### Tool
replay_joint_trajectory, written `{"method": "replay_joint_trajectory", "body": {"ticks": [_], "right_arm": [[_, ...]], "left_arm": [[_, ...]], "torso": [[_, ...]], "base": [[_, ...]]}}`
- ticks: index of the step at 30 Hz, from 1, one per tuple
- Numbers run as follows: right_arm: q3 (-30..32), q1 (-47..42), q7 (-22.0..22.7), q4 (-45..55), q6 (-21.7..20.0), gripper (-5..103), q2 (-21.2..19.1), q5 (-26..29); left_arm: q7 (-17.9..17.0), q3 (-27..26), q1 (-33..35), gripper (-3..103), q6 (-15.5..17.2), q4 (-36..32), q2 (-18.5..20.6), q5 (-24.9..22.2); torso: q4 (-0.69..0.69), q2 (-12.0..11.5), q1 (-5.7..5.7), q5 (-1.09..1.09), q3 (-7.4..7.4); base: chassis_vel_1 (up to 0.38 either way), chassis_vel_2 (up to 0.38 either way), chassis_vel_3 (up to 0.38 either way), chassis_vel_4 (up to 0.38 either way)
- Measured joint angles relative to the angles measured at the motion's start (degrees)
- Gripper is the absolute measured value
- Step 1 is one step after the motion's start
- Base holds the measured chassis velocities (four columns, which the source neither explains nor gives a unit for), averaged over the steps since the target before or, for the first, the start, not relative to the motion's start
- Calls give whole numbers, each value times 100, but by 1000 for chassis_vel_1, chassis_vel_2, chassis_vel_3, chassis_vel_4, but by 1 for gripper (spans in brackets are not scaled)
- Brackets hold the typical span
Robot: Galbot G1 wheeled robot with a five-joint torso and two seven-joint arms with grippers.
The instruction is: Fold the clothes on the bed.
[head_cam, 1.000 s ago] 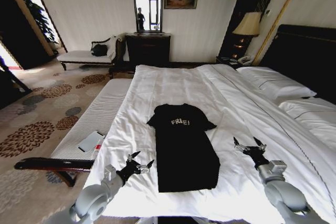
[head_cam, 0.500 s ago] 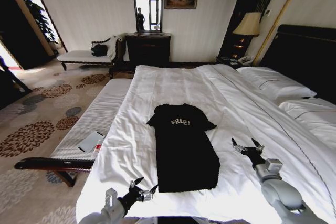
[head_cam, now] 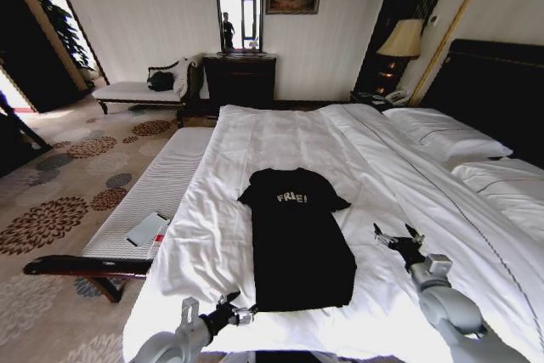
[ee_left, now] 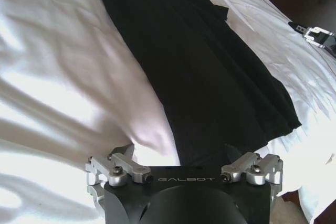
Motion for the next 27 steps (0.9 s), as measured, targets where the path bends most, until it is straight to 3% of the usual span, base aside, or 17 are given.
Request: {"method": "replay_joint_trajectory", "body": {"ticks": [6, 19, 22, 24, 27], "right_arm": [[-13, 15, 36, -47, -21, 100, 5, 0], [8, -12, 92, -65, -41, 100, 43, -5], [-3, -15, 110, -53, -50, 100, 53, -13], [-3, -24, 111, -51, -50, 100, 58, -19], [-3, -37, 112, -52, -50, 100, 76, -30]], "left_arm": [[0, 498, -498, 99, 139, 151, 60, -339], [0, 1037, -851, 96, 160, 369, -61, -385], [0, 1094, -924, 81, 158, 395, -115, -384], [0, 1083, -924, 81, 154, 395, -117, -389], [0, 999, -873, 65, 134, 362, -77, -399]], "torso": [[0, 0, 0, 0, 0], [-1, 0, 0, 0, 0], [0, 0, 0, -1, 0], [-1, 0, 0, 0, 0], [-2, 0, 0, 0, 0]], "base": [[0, 0, 0, 0], [0, 0, 0, 0], [0, 0, 0, 0], [0, 0, 0, 0], [0, 0, 0, 0]]}}
